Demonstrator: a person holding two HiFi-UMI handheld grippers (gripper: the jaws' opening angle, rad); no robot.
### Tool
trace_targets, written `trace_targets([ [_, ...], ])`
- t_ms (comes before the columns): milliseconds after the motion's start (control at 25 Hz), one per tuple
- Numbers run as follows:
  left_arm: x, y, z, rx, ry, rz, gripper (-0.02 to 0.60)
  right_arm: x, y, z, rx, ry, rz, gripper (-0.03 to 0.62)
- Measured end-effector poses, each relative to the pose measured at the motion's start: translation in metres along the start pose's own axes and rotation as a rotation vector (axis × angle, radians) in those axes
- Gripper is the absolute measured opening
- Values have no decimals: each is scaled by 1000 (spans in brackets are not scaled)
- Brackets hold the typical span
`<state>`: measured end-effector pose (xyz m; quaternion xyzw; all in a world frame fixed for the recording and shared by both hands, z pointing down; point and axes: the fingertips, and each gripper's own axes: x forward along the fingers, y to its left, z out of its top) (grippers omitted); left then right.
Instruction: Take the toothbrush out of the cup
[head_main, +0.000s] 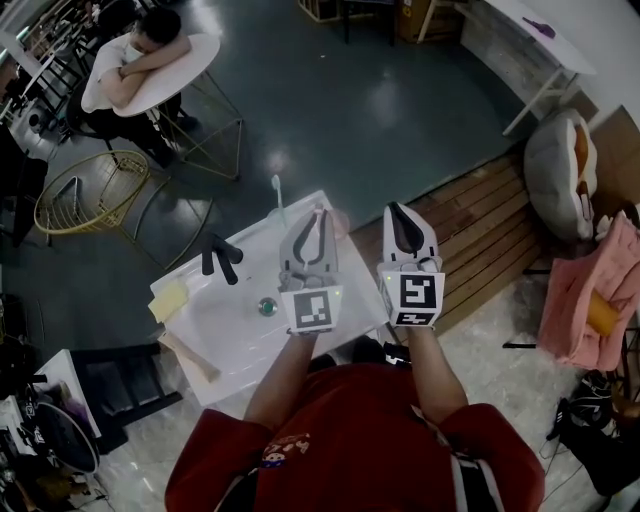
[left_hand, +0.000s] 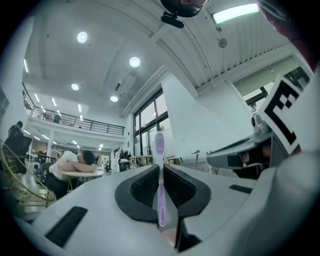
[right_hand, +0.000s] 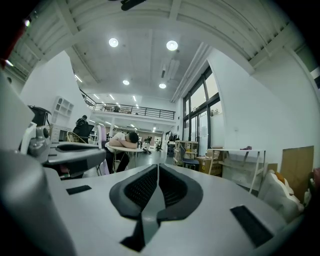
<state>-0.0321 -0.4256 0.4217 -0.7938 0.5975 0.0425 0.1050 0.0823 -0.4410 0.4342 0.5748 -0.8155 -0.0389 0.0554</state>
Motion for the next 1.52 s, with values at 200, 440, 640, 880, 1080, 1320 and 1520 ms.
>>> trace_targets([
  [200, 0, 9, 31, -23, -33, 14, 52, 1, 8, 4, 5, -10, 15, 34],
  [440, -2, 15, 36, -8, -18, 16, 52, 3, 12, 8, 9, -21, 20, 34],
  [640, -4, 17, 36, -6, -12, 19, 52, 3, 20, 13, 0, -26, 40, 33],
  [880, -6, 17, 35, -2, -12, 20, 52, 2, 22, 7, 2, -13, 45, 32],
  [1080, -6, 17, 36, -17, -9, 23, 52, 1, 22, 9, 4, -12, 43, 32],
  [1320, -6, 14, 39, -7, -17, 14, 52, 0, 20, 9, -6, -6, 43, 32],
  [1520, -7, 15, 37, -15, -18, 14, 52, 1, 22, 22, -13, -57, 46, 32],
])
